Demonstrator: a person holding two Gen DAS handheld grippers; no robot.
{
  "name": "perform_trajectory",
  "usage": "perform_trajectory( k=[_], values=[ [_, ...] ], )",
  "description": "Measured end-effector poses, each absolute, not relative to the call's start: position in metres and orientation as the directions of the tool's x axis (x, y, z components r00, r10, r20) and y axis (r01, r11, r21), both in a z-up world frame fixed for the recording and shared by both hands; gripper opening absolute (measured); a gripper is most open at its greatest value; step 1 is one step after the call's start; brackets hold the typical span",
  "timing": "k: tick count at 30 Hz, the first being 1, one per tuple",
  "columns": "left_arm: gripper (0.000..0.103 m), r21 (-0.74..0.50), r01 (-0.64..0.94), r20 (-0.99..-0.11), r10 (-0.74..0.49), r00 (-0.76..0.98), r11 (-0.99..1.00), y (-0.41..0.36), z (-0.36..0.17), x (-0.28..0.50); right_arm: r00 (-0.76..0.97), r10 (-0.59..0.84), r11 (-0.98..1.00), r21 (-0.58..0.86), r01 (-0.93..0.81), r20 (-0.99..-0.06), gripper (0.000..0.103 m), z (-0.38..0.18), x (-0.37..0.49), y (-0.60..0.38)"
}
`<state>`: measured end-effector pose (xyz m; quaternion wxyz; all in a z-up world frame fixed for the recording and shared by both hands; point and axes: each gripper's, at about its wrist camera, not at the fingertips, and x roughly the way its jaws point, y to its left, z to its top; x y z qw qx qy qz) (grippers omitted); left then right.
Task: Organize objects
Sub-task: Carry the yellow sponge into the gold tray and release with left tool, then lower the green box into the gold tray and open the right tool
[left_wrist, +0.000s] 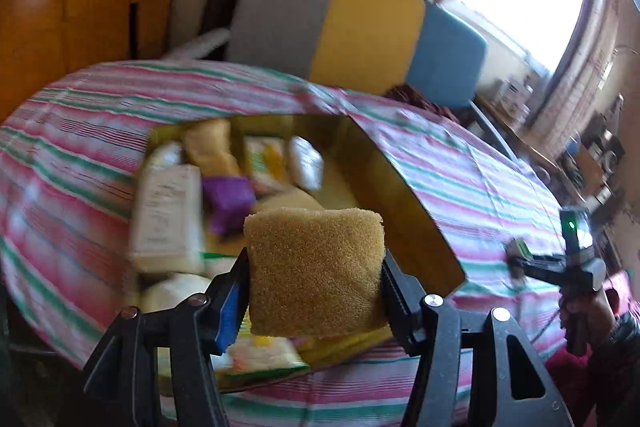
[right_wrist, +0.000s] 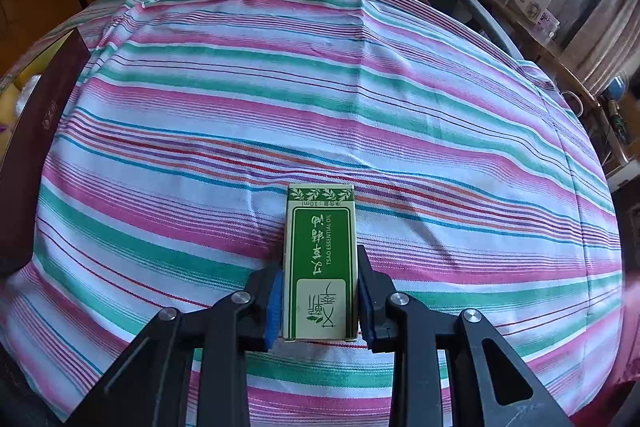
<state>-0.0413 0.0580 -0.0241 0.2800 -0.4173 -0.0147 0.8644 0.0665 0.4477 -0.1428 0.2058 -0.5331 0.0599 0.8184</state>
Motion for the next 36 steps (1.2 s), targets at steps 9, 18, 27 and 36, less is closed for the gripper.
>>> perform_trajectory(
  k=[9, 18, 27, 36],
  values=[
    [0.065, -0.25, -0.535, -0.806, 0.48, -0.347, -0.807, 0.127, -0.069, -0.059, -0.347, 0.273, -0.908, -0.122, -0.4, -0.897, 0.031, -0.142, 0.066, 0.447],
    [0.073, -0.272, -0.552, -0.804, 0.502, -0.319, -0.788, 0.123, -0.073, -0.052, -0.35, 0.277, -0.907, -0.124, -0.401, -0.895, 0.031, -0.141, 0.066, 0.447],
    [0.082, -0.29, -0.519, -0.739, 0.533, -0.412, -0.804, 0.093, -0.047, -0.055, -0.455, 0.264, -0.916, -0.073, -0.396, -0.851, 0.031, -0.096, 0.057, 0.425],
    [0.082, -0.108, -0.346, -0.667, 0.326, -0.67, -0.932, 0.035, -0.013, -0.045, -0.616, 0.051, -0.995, 0.013, -0.099, -0.786, 0.031, -0.042, -0.015, 0.289]
  ],
)
